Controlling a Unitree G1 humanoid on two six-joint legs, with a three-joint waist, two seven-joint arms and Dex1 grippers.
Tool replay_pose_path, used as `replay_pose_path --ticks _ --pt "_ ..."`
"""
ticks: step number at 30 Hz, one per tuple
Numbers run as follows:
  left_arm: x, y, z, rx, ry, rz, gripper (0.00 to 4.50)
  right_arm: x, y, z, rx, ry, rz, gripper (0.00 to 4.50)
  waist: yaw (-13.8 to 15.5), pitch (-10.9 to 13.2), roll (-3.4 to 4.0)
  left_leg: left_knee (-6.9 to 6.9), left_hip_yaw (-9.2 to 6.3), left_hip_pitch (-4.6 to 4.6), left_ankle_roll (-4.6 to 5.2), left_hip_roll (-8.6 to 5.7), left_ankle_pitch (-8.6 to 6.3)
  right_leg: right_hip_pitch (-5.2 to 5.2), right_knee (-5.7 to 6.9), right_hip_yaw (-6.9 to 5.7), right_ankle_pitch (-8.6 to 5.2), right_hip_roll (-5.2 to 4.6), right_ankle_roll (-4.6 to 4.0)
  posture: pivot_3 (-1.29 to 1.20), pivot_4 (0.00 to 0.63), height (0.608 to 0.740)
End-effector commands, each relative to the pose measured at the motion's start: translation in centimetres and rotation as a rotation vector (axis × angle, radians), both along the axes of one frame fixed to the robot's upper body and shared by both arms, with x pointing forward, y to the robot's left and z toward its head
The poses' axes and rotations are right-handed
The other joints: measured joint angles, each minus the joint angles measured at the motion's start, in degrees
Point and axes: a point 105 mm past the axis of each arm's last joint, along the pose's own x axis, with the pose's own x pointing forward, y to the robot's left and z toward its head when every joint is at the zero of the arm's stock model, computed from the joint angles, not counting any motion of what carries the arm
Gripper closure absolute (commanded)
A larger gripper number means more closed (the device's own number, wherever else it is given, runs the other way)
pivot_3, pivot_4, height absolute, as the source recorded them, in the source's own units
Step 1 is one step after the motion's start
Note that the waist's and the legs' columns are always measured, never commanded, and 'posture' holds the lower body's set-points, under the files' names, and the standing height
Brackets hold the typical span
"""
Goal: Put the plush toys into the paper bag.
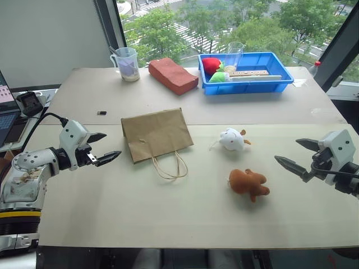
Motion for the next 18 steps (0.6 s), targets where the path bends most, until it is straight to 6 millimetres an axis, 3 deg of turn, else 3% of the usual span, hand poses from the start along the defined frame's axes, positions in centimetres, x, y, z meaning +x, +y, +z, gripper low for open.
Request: replay_pose_path --ticks 1,4,8,12,18 --pt "-0.2 0.0 1.7 0.013 -0.032 -0.038 0.06 -0.2 0.2 1.9 0.004 -0.067 0.012 0.0 0.01 0.0 0.0 0.0 0.0 0.0 0.0 0.0 0.0 0.0 0.0 0.0 0.0 0.0 0.0 0.0 0.15 0.74" --pt "-0.8 -1.3 3.3 0.029 -0.051 -0.152 0.06 -0.3 1.8 2.8 0.007 -0.072 0.076 0.0 -0.07 0.01 -0.01 0.0 0.0 -0.01 0.0 0.0 0.0 -0.01 0.01 0.0 0.0 0.0 0.0 0.0 0.15 0.74" --pt "-1.2 -5.8 4.6 0.057 -0.071 -0.34 0.06 -1.0 5.3 3.1 0.032 -0.043 0.206 0.0 0.39 0.01 -0.01 0.04 0.0 -0.02 0.0 0.0 0.0 0.02 0.0 0.0 0.0 0.0 0.0 0.0 0.15 0.74" --pt "-2.0 -11.1 3.5 0.145 -0.082 -0.56 0.06 -2.3 8.9 2.6 0.04 -0.009 0.326 0.0 0.92 0.0 -0.01 0.07 -0.01 0.01 0.0 -0.01 0.0 0.1 -0.02 0.0 0.0 0.0 0.0 0.0 0.15 0.74" --pt "-1.7 -15.3 -0.5 0.327 -0.068 -0.748 0.06 -4.5 12.4 1.9 0.023 0.069 0.469 0.0 1.24 0.03 -0.04 0.08 -0.01 -0.05 0.0 -0.02 0.0 0.06 -0.05 -0.01 0.0 0.0 0.0 0.0 0.15 0.74"
